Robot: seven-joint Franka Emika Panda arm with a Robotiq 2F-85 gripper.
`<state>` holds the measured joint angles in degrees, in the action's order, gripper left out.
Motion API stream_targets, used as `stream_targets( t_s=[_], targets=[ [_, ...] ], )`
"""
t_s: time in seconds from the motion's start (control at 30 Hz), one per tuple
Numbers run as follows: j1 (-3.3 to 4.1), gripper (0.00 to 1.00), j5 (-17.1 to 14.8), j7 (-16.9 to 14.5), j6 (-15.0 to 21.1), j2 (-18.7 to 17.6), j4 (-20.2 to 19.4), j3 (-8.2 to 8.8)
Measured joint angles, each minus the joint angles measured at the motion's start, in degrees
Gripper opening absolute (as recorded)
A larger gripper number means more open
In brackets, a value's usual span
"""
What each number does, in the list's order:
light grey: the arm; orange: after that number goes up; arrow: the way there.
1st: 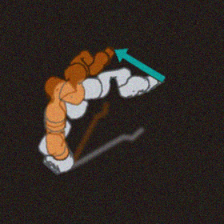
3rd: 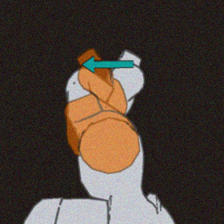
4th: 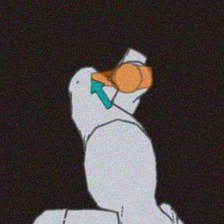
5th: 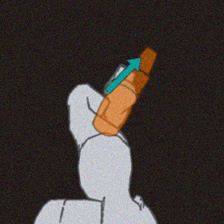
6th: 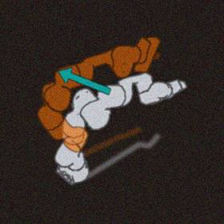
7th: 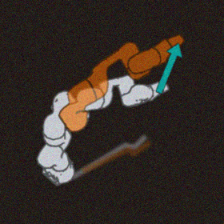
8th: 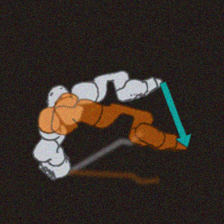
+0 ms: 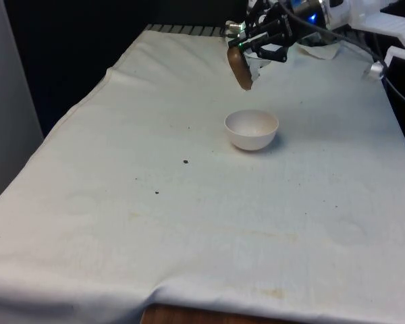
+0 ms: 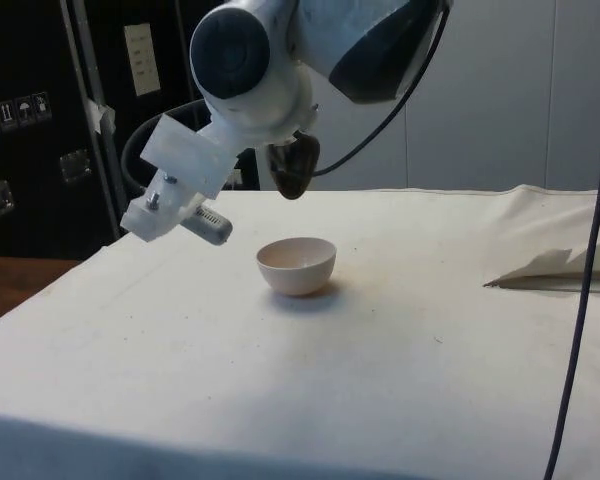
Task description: Pour the coffee beans from the cup into the bowl.
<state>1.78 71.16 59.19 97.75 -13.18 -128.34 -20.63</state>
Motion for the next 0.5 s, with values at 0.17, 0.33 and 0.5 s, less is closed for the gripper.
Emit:
stream_targets(
  t_s=[0.17, 0.33, 0.5],
  targets=[
    [0.0, 0.0, 1.0, 0.6, -1.2, -0.7, 0.3, -0.34],
    [0.0, 0.0, 1.8, 1.4, -3.0, -1.7, 0.8, -0.97],
    [0.06, 0.0, 2.9, 2.4, -5.8, -3.0, 1.3, -2.41]
  ],
)
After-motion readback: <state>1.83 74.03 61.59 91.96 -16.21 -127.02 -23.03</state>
